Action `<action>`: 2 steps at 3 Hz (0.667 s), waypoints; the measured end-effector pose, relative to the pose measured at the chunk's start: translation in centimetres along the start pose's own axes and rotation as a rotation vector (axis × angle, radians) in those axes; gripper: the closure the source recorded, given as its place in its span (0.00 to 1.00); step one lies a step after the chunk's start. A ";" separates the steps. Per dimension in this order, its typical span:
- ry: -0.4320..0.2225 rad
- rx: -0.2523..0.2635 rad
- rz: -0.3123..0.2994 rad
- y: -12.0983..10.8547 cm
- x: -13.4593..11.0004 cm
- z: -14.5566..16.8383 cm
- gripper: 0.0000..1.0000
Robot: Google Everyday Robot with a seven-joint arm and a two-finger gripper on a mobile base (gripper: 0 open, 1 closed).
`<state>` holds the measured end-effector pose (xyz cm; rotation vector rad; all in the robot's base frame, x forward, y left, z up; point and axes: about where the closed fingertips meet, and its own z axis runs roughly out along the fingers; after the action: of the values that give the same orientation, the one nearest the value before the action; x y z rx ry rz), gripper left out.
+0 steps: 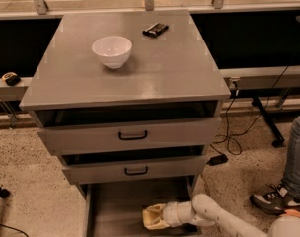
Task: Place sponge into bottom drawer
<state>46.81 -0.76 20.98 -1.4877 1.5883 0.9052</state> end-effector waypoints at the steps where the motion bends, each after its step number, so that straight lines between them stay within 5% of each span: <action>1: -0.044 -0.014 0.080 0.1 0.3 0.7 0.06; 2: -0.044 -0.014 0.080 0.1 0.3 0.7 0.00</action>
Offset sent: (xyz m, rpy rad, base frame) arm -0.0008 0.0046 -0.0056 0.0417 0.0632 -0.0211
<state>46.72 -0.23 20.37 -1.4128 1.6221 0.9890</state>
